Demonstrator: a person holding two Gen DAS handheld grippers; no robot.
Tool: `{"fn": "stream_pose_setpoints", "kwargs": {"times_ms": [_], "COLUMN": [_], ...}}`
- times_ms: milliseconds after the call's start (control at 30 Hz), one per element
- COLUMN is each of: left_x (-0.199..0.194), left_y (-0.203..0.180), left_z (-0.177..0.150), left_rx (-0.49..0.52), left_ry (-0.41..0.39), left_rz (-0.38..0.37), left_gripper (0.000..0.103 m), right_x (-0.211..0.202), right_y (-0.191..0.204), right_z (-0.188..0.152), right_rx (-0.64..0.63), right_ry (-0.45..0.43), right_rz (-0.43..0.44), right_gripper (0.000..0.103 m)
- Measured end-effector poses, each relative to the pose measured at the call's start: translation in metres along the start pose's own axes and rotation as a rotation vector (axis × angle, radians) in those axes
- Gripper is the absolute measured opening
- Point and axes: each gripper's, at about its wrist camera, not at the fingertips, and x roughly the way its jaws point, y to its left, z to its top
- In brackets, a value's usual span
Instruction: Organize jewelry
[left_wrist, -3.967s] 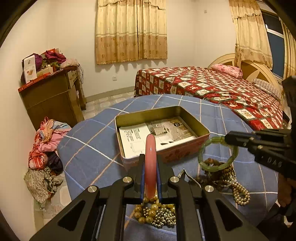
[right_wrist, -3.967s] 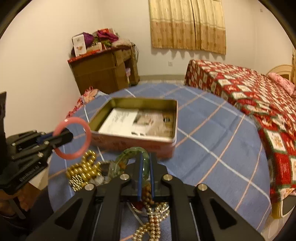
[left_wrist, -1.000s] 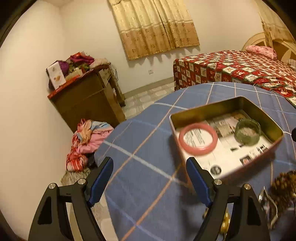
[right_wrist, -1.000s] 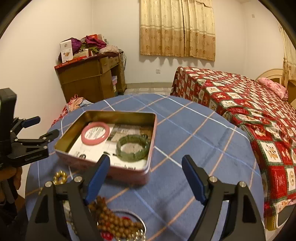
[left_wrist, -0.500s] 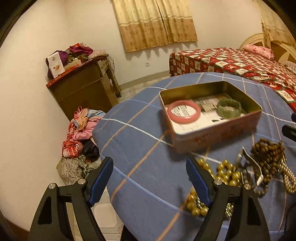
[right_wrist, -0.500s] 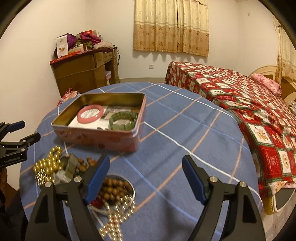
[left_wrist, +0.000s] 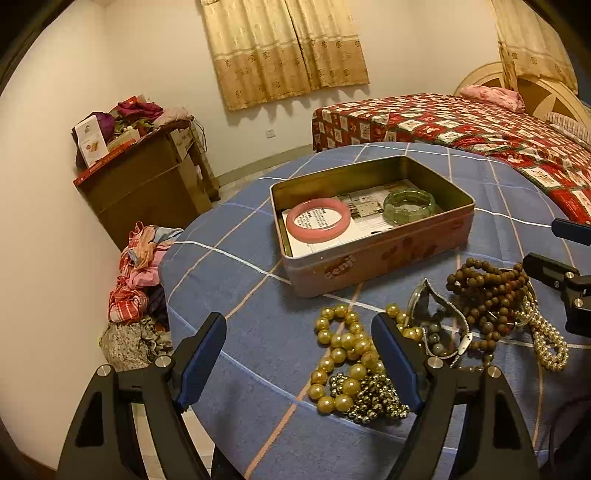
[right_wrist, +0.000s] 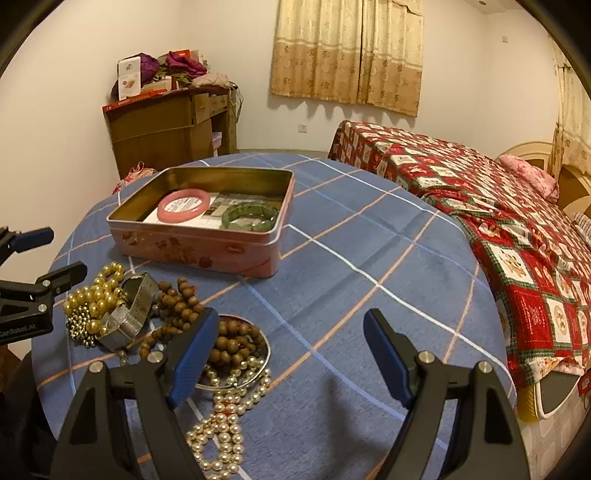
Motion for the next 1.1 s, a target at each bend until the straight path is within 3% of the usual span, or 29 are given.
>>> {"fn": "stream_pose_setpoints", "kwargs": {"times_ms": [300, 633, 900, 933, 1000, 1033, 1100], "left_x": [0.011, 0.016, 0.013, 0.013, 0.014, 0.014, 0.016], "left_y": [0.015, 0.022, 0.026, 0.027, 0.028, 0.027, 0.023], "left_z": [-0.009, -0.014, -0.017, -0.017, -0.017, -0.017, -0.018], "left_rx": [-0.052, -0.072, -0.091, -0.091, -0.097, -0.097, -0.091], "left_ry": [0.041, 0.058, 0.051, 0.048, 0.048, 0.049, 0.059], "left_rz": [-0.004, -0.031, -0.038, -0.038, -0.048, -0.059, -0.094], "left_gripper": [0.081, 0.081, 0.081, 0.081, 0.08, 0.078, 0.064], "right_x": [-0.002, 0.017, 0.01, 0.009, 0.006, 0.007, 0.009], "right_y": [0.01, 0.032, 0.037, 0.037, 0.037, 0.037, 0.037], "right_z": [0.001, -0.003, -0.008, -0.008, -0.007, -0.006, -0.007], "right_rx": [-0.013, -0.1, -0.116, -0.108, -0.101, -0.098, -0.093], "right_ry": [-0.014, 0.061, 0.048, 0.04, 0.03, 0.03, 0.034], "right_rz": [0.041, 0.135, 0.158, 0.167, 0.167, 0.17, 0.174], "right_gripper": [0.081, 0.047, 0.032, 0.019, 0.018, 0.018, 0.018]}}
